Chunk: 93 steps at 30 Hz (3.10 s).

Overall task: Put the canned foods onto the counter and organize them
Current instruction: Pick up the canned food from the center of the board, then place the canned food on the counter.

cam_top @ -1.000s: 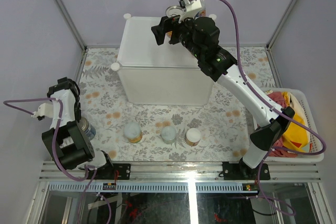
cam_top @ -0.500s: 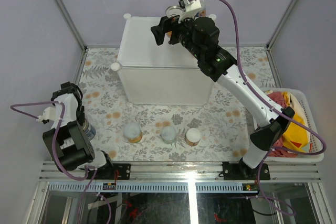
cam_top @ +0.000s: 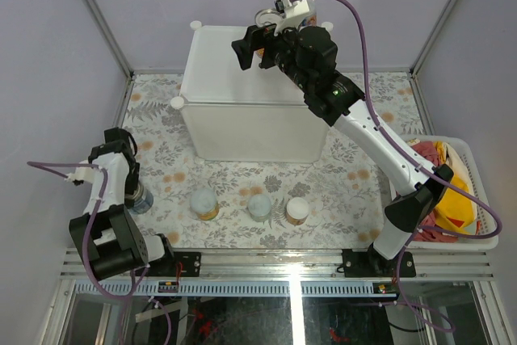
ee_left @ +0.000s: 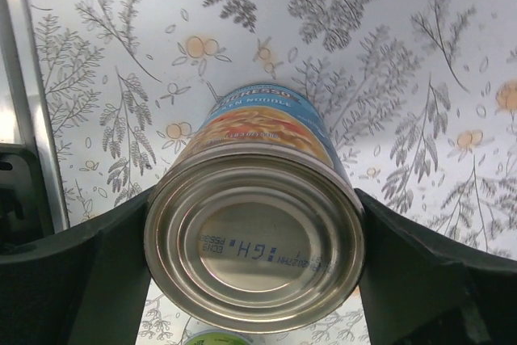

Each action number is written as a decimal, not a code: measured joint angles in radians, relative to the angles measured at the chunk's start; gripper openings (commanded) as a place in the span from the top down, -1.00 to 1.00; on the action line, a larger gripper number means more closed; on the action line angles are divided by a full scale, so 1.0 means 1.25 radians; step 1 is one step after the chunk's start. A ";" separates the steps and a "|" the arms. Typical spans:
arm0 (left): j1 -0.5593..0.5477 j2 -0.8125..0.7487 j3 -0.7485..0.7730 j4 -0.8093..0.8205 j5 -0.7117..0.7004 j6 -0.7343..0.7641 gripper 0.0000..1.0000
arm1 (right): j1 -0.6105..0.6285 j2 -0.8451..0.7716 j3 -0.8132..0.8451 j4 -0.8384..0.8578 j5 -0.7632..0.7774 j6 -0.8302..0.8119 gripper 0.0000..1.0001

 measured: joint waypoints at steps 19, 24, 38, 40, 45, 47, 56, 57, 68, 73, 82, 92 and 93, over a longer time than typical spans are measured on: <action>-0.178 -0.010 0.006 0.124 0.056 0.196 1.00 | 0.000 -0.032 -0.027 0.008 0.001 -0.001 -0.99; -0.197 -0.051 0.007 0.145 0.075 0.260 1.00 | 0.001 -0.047 -0.034 0.018 0.001 -0.001 -0.99; -0.224 -0.164 0.017 0.201 0.237 0.475 1.00 | 0.004 -0.075 -0.045 0.023 0.001 -0.002 -0.99; -0.224 -0.172 0.021 0.204 0.262 0.504 1.00 | 0.004 -0.078 -0.046 0.023 0.001 -0.003 -0.99; -0.228 -0.177 0.030 0.201 0.308 0.569 1.00 | 0.004 -0.092 -0.060 0.024 0.001 -0.004 -0.99; -0.228 -0.179 0.030 0.199 0.324 0.589 1.00 | 0.004 -0.099 -0.066 0.023 0.001 -0.006 -0.99; -0.260 -0.205 0.031 0.198 0.413 0.666 1.00 | 0.055 -0.142 -0.082 0.014 -0.005 -0.063 -0.99; -0.266 -0.207 0.031 0.197 0.420 0.673 1.00 | 0.060 -0.149 -0.089 0.012 -0.011 -0.069 -0.99; -0.317 -0.224 0.107 0.187 0.526 0.731 1.00 | 0.096 -0.244 -0.231 -0.020 -0.085 -0.129 -1.00; -0.328 -0.239 0.135 0.183 0.611 0.748 1.00 | 0.136 -0.307 -0.327 -0.043 -0.136 -0.167 -0.99; -0.360 -0.248 0.205 0.147 0.736 0.763 1.00 | 0.217 -0.427 -0.477 -0.099 -0.173 -0.216 -0.99; -0.413 -0.249 0.254 0.141 0.825 0.772 1.00 | 0.276 -0.461 -0.597 -0.131 -0.158 -0.256 -0.99; -0.421 -0.248 0.257 0.140 0.833 0.773 1.00 | 0.279 -0.461 -0.602 -0.132 -0.157 -0.260 -0.99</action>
